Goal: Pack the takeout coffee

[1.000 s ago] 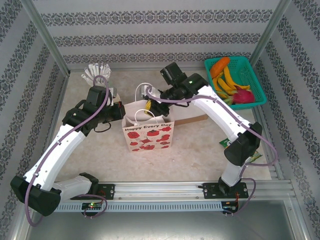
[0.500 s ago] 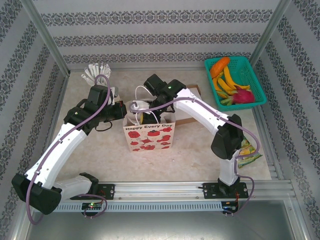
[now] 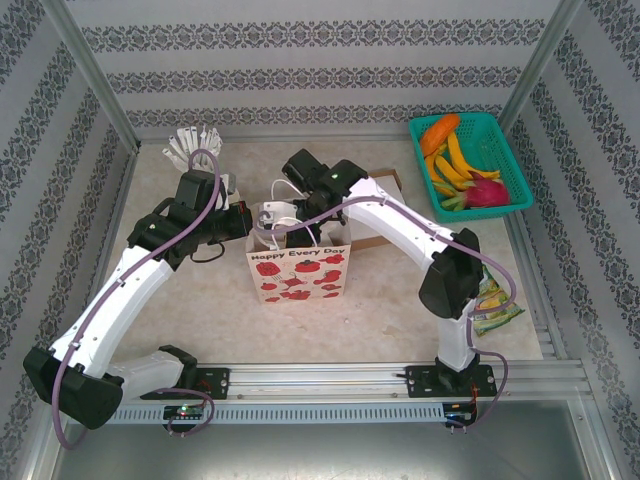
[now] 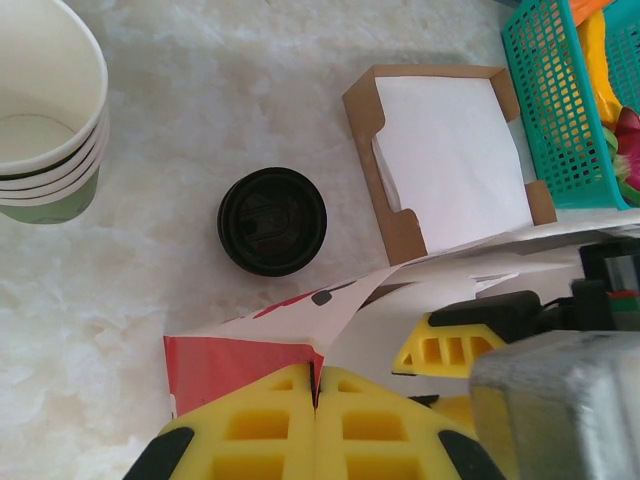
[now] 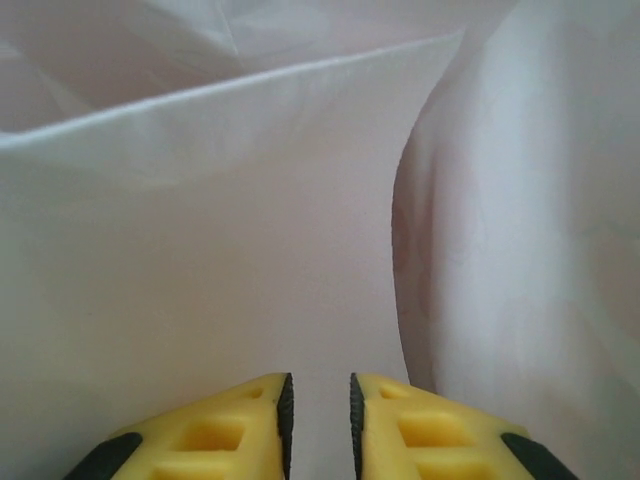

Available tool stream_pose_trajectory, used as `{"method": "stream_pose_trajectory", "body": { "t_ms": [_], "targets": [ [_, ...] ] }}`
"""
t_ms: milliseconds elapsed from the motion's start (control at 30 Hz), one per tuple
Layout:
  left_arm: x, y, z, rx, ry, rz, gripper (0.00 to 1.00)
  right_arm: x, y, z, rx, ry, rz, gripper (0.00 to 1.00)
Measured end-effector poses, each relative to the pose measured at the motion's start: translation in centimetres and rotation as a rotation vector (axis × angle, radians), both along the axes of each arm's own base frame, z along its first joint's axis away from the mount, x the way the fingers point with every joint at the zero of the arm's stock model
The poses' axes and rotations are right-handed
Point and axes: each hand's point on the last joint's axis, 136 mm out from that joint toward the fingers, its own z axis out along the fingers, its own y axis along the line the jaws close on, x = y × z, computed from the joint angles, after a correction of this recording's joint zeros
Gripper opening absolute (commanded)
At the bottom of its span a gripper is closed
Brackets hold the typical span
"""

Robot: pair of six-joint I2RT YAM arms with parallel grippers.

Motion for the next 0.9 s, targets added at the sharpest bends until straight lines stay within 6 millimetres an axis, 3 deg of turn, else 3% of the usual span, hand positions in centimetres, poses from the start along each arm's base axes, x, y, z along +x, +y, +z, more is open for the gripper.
{"method": "stream_pose_trajectory", "body": {
  "t_ms": [200,433,600,733,900],
  "targets": [
    [0.1,0.1,0.0,0.003,-0.001,0.007,0.00,-1.1,0.0,4.9,0.128,-0.043,0.001,0.42],
    [0.1,0.2,0.0,0.003,-0.001,0.013,0.00,-1.5,-2.1,11.0,0.291,-0.122,-0.060,0.52],
    [0.1,0.2,0.0,-0.001,0.001,0.018,0.00,-1.1,-3.7,12.7,0.358,-0.145,-0.132,0.64],
    [0.1,0.2,0.0,-0.008,0.006,0.025,0.00,-1.0,-4.9,13.4,0.400,-0.161,-0.212,0.98],
    [0.0,-0.1,0.0,-0.025,0.012,0.020,0.00,-0.4,-7.0,15.3,0.477,-0.226,-0.369,0.98]
  ]
}}
